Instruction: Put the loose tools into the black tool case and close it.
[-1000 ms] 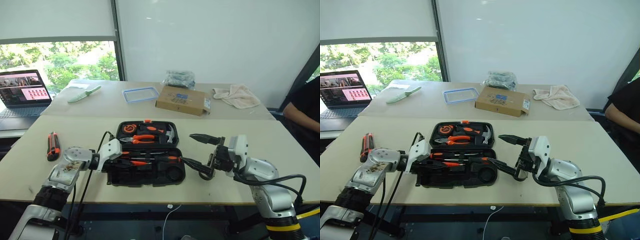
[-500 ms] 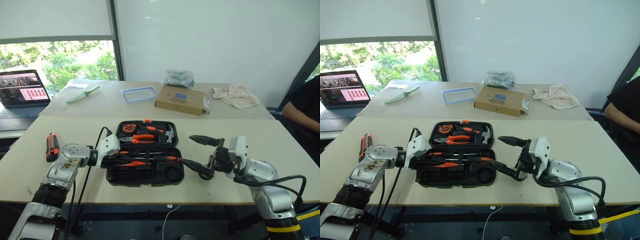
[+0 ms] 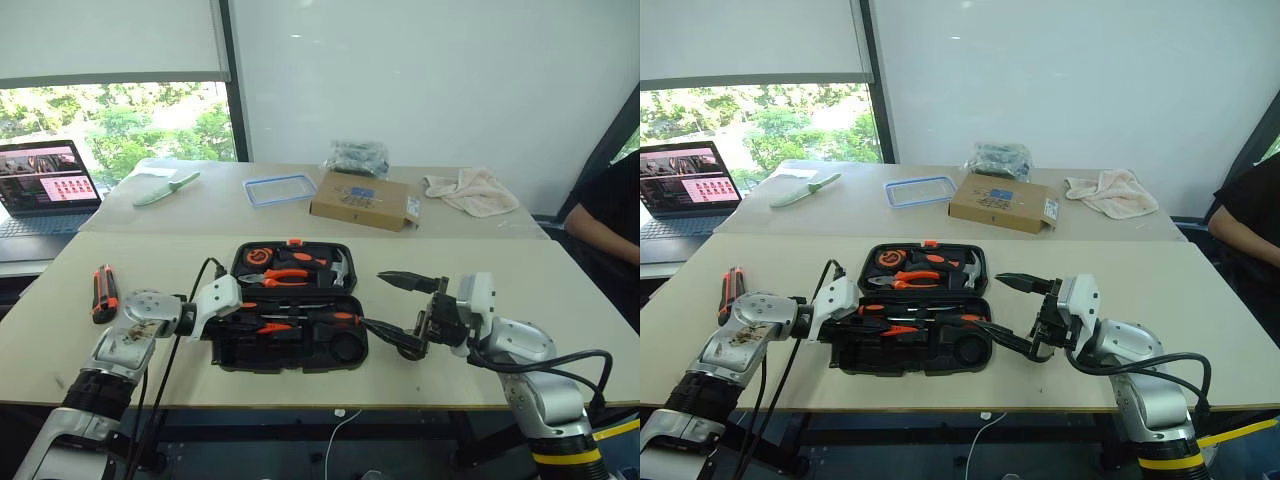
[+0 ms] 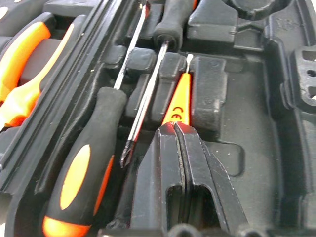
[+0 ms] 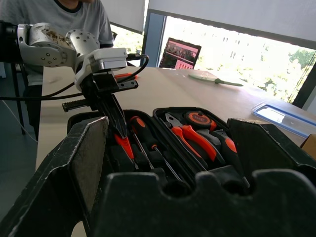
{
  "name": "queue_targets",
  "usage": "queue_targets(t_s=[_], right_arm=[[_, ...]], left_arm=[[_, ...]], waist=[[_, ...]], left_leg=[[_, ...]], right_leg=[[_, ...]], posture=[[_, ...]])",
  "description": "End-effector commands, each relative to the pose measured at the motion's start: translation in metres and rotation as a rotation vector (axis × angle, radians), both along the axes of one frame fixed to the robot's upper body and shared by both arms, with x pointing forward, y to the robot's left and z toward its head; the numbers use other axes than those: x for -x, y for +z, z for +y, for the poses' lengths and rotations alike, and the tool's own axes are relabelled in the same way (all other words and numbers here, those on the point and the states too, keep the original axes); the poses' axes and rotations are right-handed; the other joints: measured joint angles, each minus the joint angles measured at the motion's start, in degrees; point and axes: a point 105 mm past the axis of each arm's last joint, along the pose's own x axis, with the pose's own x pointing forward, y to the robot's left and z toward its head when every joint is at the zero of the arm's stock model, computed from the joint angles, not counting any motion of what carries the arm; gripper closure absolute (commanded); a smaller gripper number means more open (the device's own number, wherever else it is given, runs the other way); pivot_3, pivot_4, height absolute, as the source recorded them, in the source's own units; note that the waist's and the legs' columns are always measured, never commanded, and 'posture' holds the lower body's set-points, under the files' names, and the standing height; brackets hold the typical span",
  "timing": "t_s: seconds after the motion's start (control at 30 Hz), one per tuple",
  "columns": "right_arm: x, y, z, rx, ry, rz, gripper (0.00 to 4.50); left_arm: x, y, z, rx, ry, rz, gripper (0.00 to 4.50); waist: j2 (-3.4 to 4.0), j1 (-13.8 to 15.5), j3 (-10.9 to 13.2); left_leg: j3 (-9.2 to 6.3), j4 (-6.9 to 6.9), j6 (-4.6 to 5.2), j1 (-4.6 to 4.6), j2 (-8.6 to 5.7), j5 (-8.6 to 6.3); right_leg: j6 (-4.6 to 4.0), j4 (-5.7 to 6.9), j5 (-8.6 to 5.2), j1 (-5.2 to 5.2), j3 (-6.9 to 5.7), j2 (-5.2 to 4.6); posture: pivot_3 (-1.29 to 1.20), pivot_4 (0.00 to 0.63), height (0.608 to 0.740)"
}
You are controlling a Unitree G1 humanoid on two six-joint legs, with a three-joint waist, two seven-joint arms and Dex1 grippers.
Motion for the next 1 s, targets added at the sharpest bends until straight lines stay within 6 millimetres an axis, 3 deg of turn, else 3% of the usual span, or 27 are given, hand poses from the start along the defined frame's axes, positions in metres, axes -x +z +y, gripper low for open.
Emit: queue_targets(t_s=[0.03, 0.13, 0.2, 0.23, 0.33, 0.47, 0.6, 0.7, 0.8, 0.9, 1.0], right_arm=[[0.004, 0.008, 0.0, -0.011, 0.013, -0.023, 0.0], [0.004, 0.008, 0.0, -0.01, 0.014, -0.024, 0.0], [0.005, 0.008, -0.001, -0.013, 0.013, -0.026, 0.0], [0.006, 0.008, -0.001, -0.017, 0.012, -0.027, 0.0], [0.008, 0.008, -0.001, -0.024, 0.016, -0.036, 0.0], [0.012, 0.009, 0.002, -0.031, 0.038, -0.063, 0.0], [0.018, 0.008, 0.005, -0.021, 0.066, -0.065, 0.0], [0.02, 0.006, 0.006, -0.011, 0.079, -0.062, 0.0], [0.02, 0.006, 0.006, -0.008, 0.084, -0.057, 0.0], [0.016, 0.007, 0.007, -0.007, 0.083, -0.054, 0.0], [0.015, 0.007, 0.008, -0.001, 0.089, -0.05, 0.0]], left_arm=[[0.004, -0.015, 0.006, -0.027, 0.048, 0.058, 4.44], [0.002, -0.001, 0.012, 0.084, 0.087, -0.015, 4.44], [0.002, 0.012, 0.027, 0.172, 0.167, -0.097, 4.44], [0.008, 0.019, 0.04, 0.235, 0.213, -0.143, 3.94], [0.028, 0.026, 0.075, 0.313, 0.334, -0.219, 3.02], [0.078, 0.017, 0.156, 0.337, 0.741, -0.336, 1.57], [0.119, 0.003, 0.194, 0.28, 0.976, -0.405, 0.07], [0.141, -0.007, 0.216, 0.302, 1.186, -0.428, 0.07], [0.149, -0.011, 0.223, 0.36, 1.298, -0.429, 0.07], [0.125, -0.005, 0.218, 0.454, 1.345, -0.38, 0.07], [0.1, 0.002, 0.23, 0.481, 1.468, -0.336, 0.07]], waist=[[0.01, -0.01, -0.01], [0.03, -0.16, -0.02], [0.03, -0.47, -0.02], [0.03, -0.63, -0.02], [0.03, -1.41, -0.01], [0.03, -1.79, -0.01], [0.04, -0.64, -0.01], [0.01, 0.56, -0.02], [-0.08, 0.84, -0.08], [-0.1, 1.04, -0.09], [-0.15, 1.07, -0.11]], left_leg=[[0.01, 0.0, 0.0, 0.02, 0.0, 0.0], [0.03, -0.01, 0.0, 0.1, 0.02, 0.0], [0.05, -0.01, 0.0, 0.1, 0.07, 0.0], [0.05, -0.02, 0.0, 0.09, 0.09, 0.0], [0.07, -0.09, 0.0, 0.01, 0.16, 0.0], [0.12, -0.14, 0.02, 0.02, 0.18, -0.05], [0.15, -0.14, 0.05, 0.0, 0.17, -0.17], [0.15, -0.09, 0.05, 0.0, 0.14, -0.17], [0.12, -0.05, 0.04, 0.02, 0.17, -0.16], [0.13, -0.05, 0.02, 0.03, 0.18, -0.15], [0.04, -0.05, -0.08, 0.03, 0.2, -0.07]], right_leg=[[0.0, 0.01, 0.0, 0.01, 0.01, 0.0], [0.05, 0.03, -0.03, 0.05, 0.04, 0.01], [0.04, 0.04, -0.03, 0.04, 0.06, 0.02], [0.04, 0.03, -0.03, 0.01, 0.07, 0.03], [-0.04, 0.03, 0.0, -0.13, 0.13, 0.03], [-0.05, -0.03, 0.0, -0.15, 0.13, -0.04], [-0.02, -0.2, 0.0, -0.1, 0.03, -0.14], [-0.05, -0.26, -0.02, -0.06, -0.04, -0.22], [0.01, -0.26, -0.34, -0.02, -0.11, -0.23], [0.02, -0.21, -0.33, -0.03, -0.1, -0.22], [0.28, -0.09, -0.14, -0.02, -0.18, -0.12]], posture=[[0.0, 0.15, 0.74], [0.0, 0.15, 0.74], [0.0, 0.15, 0.74], [0.0, 0.15, 0.74], [0.0, 0.15, 0.74], [0.0, 0.15, 0.74], [0.0, 0.15, 0.74], [0.0, 0.15, 0.74], [0.0, 0.15, 0.74], [0.0, 0.15, 0.74], [0.0, 0.15, 0.74]])
